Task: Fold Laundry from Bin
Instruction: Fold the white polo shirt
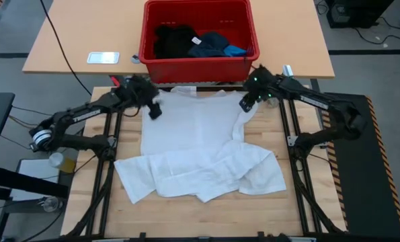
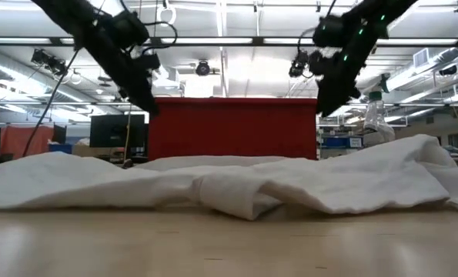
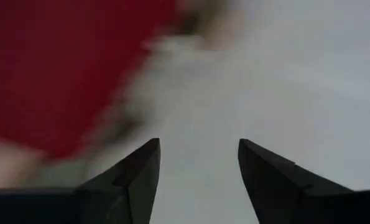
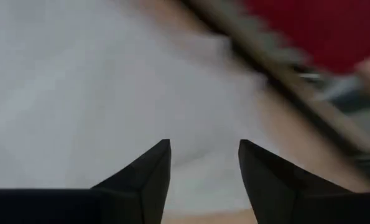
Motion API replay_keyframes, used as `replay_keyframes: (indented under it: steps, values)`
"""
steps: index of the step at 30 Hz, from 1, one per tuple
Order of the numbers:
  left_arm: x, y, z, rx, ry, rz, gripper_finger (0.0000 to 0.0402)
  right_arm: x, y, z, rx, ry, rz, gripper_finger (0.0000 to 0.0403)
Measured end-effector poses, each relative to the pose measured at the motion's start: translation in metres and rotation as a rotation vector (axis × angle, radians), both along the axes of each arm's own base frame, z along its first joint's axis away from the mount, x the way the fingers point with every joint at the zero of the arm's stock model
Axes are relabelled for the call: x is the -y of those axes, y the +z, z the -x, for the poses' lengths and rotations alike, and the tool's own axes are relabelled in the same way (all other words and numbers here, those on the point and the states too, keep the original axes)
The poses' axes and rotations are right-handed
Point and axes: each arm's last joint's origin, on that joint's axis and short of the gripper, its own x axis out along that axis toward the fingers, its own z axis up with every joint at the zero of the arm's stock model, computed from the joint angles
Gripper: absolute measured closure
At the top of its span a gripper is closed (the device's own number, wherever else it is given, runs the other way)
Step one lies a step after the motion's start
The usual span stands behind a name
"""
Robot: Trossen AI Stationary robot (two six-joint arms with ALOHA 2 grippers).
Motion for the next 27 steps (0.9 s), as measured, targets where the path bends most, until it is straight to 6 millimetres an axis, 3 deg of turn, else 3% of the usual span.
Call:
replay_keyframes:
  steps: [3, 7, 13, 18, 22, 27]
  values:
    - [0.036, -0.007, -0.010, -0.033, -0.141, 0.203, 0.0202, -0.035, 0.006, -0.008, -0.019, 0.118, -0.024, 0.0212]
    - [0.088, -0.009, -0.020, -0.099, -0.317, 0.282, 0.0222, -0.082, 0.014, -0.024, 0.040, 0.234, -0.033, 0.0227]
    - [0.166, -0.003, -0.028, -0.075, -0.527, 0.277, 0.0235, -0.157, 0.019, -0.034, 0.084, 0.389, -0.088, 0.0234]
    - [0.219, -0.012, -0.027, -0.108, -0.623, 0.184, 0.0241, -0.216, -0.007, -0.029, 0.026, 0.522, 0.009, 0.0234]
    - [0.246, -0.023, -0.031, -0.105, -0.619, 0.255, 0.0241, -0.239, -0.030, -0.014, -0.027, 0.501, -0.023, 0.0230]
    - [0.272, -0.043, -0.035, -0.185, -0.559, 0.277, 0.0238, -0.250, -0.041, -0.004, -0.037, 0.440, -0.107, 0.0208]
